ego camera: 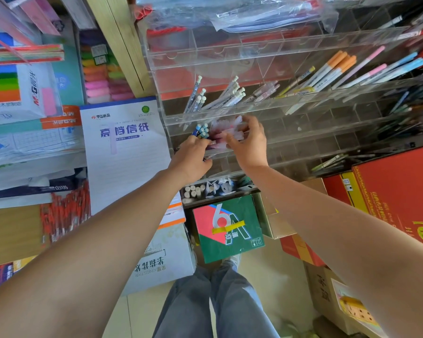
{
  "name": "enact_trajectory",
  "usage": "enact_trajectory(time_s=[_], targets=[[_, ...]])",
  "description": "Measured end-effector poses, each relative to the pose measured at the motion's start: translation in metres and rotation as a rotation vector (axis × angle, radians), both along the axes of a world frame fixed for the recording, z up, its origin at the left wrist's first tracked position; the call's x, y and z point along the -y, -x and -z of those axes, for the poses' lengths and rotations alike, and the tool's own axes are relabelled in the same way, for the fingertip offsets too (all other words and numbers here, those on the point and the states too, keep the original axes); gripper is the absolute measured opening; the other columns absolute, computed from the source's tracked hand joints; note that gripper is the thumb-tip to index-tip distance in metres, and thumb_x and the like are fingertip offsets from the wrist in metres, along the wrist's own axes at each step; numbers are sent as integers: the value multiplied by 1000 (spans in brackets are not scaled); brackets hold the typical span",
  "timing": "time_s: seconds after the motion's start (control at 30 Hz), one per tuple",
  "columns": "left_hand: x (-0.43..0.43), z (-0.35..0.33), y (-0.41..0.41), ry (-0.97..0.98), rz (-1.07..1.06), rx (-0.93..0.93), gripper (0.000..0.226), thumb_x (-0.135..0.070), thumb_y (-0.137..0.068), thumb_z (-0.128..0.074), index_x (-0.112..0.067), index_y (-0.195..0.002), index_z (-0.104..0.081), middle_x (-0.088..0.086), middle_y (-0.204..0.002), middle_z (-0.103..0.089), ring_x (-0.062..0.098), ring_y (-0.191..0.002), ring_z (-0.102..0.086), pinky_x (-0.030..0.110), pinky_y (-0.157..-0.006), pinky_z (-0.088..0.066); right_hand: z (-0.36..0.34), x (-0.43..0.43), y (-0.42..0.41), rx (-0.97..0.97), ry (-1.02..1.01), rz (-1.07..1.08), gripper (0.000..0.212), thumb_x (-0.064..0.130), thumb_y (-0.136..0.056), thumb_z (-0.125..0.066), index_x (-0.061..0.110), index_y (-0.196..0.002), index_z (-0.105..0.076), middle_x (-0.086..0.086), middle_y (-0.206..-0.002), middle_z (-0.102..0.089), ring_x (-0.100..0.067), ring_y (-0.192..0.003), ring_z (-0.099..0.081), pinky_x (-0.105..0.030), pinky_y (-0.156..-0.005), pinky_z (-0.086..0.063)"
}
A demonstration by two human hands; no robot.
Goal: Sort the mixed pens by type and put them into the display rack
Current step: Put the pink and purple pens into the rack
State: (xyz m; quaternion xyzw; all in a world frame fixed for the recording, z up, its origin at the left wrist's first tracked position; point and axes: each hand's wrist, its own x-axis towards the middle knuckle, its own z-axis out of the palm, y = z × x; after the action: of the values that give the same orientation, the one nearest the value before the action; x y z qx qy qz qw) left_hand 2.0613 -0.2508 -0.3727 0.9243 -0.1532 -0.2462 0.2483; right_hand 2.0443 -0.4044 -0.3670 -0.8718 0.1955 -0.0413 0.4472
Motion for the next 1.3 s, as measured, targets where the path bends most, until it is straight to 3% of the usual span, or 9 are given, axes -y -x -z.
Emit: enact_trajectory(time_s=[0.17,0.33,0.47,0.6,0.73,0.97,1.03,1.13,1.3], targets=[[0,-1,2,19,2,49,51,-19,-92,-56,-18,-140,-42,13,-131,-43,29,-123,-43,42,-96,-43,3,7,2,26,-4,-59,29,20,-76,-79,20,-97,-59,1,-95,-54,-16,-80,-58,-36,-74,-56],[-1,-2,3,35,-6,79,47,-18,-92,-56,-16,-137,-43,11,-129,-45,28,-120,-46,36,-89,-42,3,-7,-5,-10,43,-69,28,21,-69,-83,17,-85,-61,3,-87,-60,-13,-76,-54,-18,-65,-40],[-3,-2,1,31,-8,104,41,-16,-92,-54,-14,-133,-47,11,-125,-48,27,-115,-48,34,-84,-41,0,-6,0,46,-87,-79,35,17,-72,-82,16,-96,-57,2,-92,-63,-7,-75,-61,-11,-64,-48],[-5,1,0,59,-20,95,45,-14,-90,-55,-14,-134,-49,12,-130,-49,27,-121,-47,40,-96,-44,5,6,9,74,-4,-80,22,16,-77,-78,11,-91,-63,1,-83,-64,-9,-68,-61,-19,-66,-52],[-6,2,-1,62,-12,109,42,-14,-89,-56,-14,-131,-50,11,-126,-51,27,-116,-50,41,-92,-46,14,-8,2,17,17,-83,11,14,-78,-76,12,-84,-66,7,-67,-62,-7,-59,-58,-24,-64,-54],[-9,1,-2,136,-4,153,30,-10,-89,-55,-12,-119,-52,10,-117,-54,22,-95,-55,35,-77,-47,3,-11,-2,216,79,7,29,19,-85,-68,13,-105,-49,1,-84,-56,-3,-61,-49,-17,-59,-44],[-8,-2,-2,194,-21,184,34,-10,-90,-55,-15,-123,-50,9,-119,-53,20,-91,-56,31,-73,-45,1,-5,-4,235,127,26,28,15,-86,-65,15,-111,-52,-1,-91,-57,-3,-62,-48,-17,-60,-45],[-7,-7,-1,235,-17,198,46,-10,-90,-55,-23,-132,-45,8,-119,-51,22,-91,-59,36,-73,-50,3,1,-6,196,229,-23,14,12,-87,-62,13,-100,-67,-3,-96,-64,-7,-72,-55,-31,-70,-52],[-3,-6,3,141,42,207,63,-8,-91,-52,-25,-148,-32,7,-127,-43,25,-97,-56,33,-68,-44,11,3,-5,154,241,-116,22,2,-86,-60,8,-104,-70,-7,-99,-66,-17,-78,-63,-35,-75,-55]])
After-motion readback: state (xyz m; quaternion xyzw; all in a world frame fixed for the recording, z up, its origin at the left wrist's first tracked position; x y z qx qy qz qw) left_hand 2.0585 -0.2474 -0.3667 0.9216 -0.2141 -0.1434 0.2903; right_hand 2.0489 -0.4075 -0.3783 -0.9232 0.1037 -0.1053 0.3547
